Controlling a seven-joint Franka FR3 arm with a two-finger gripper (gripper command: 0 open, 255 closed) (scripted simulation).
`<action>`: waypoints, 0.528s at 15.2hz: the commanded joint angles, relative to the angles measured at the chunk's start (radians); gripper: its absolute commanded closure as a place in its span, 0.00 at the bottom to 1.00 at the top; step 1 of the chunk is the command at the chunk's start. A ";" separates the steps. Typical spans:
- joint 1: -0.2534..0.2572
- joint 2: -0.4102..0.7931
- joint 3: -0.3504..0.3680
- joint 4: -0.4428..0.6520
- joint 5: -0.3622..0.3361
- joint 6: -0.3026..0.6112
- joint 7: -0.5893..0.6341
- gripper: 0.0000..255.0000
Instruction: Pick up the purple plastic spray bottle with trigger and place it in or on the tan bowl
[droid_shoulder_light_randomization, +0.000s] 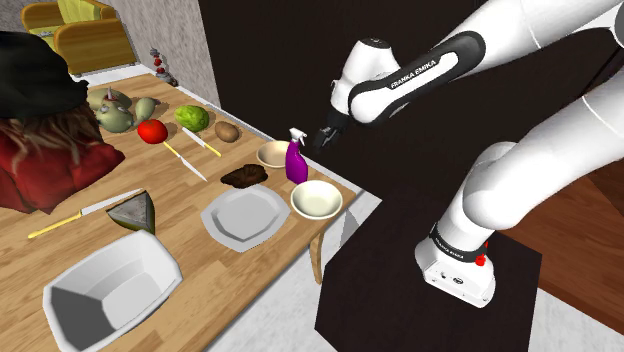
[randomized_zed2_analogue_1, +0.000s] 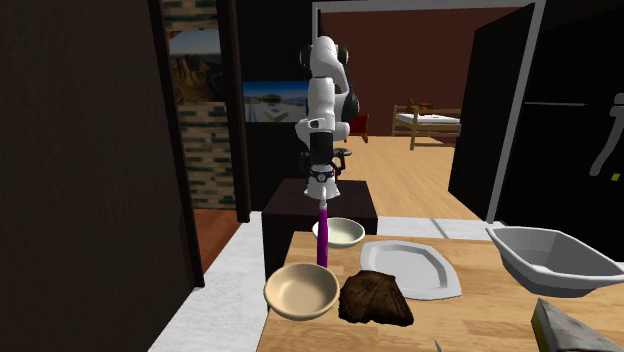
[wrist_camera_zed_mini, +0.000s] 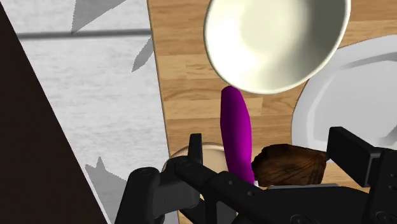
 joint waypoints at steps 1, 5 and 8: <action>0.004 0.093 0.005 0.000 0.001 0.118 0.001 0.00; 0.006 0.289 0.014 0.037 -0.005 0.318 0.006 0.00; 0.001 0.396 0.020 0.071 -0.024 0.413 0.020 0.00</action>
